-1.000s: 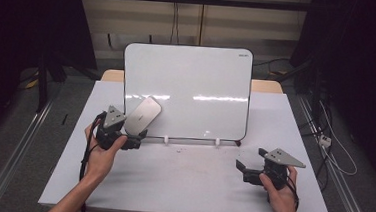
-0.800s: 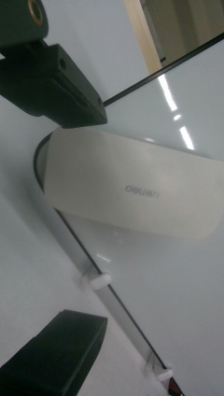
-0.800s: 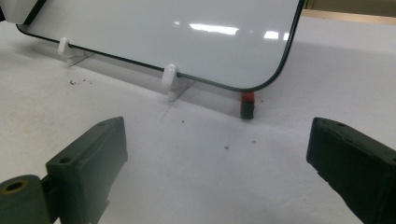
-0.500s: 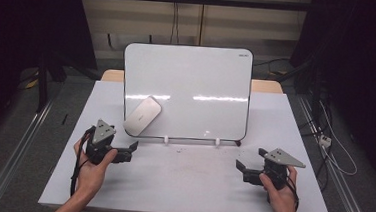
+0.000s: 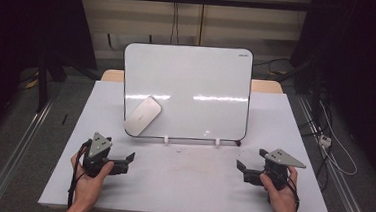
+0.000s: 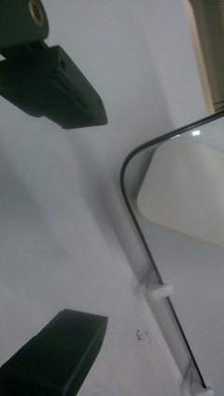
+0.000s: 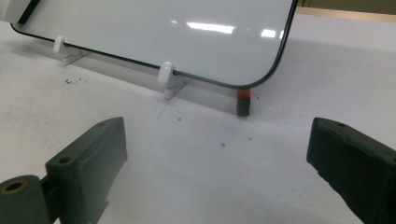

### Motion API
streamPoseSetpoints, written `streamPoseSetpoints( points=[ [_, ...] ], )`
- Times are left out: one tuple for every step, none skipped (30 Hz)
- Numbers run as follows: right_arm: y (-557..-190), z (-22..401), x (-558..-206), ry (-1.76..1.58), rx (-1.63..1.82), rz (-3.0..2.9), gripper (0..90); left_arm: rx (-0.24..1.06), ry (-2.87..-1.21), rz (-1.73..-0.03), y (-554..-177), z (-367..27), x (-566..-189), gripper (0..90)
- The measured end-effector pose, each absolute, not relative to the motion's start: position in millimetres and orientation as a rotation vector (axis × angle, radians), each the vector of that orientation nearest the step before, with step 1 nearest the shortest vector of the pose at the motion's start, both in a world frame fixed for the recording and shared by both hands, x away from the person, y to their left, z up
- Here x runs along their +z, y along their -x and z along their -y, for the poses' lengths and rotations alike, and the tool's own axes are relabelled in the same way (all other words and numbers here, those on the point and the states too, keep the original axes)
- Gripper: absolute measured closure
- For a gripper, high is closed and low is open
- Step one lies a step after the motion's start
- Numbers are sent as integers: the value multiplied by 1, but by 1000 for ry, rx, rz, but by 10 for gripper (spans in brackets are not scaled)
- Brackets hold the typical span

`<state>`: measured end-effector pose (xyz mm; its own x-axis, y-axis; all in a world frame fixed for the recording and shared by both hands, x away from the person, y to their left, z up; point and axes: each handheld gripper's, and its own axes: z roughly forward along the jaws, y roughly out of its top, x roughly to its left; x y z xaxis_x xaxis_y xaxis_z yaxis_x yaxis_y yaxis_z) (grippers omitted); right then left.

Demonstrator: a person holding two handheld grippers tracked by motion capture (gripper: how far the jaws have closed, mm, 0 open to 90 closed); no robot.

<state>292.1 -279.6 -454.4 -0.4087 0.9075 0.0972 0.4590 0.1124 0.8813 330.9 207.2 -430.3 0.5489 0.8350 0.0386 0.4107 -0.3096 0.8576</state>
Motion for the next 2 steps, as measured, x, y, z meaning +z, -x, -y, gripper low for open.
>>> streamPoseSetpoints(
  points=[
    [-292,280,-454,-1328,1248,-1920,49,626,-1918,-1011,-332,-208,-430,49],
    [-292,280,-454,-1329,1248,-1921,49,621,-1908,-1020,-333,-210,-430,49]
  ],
)
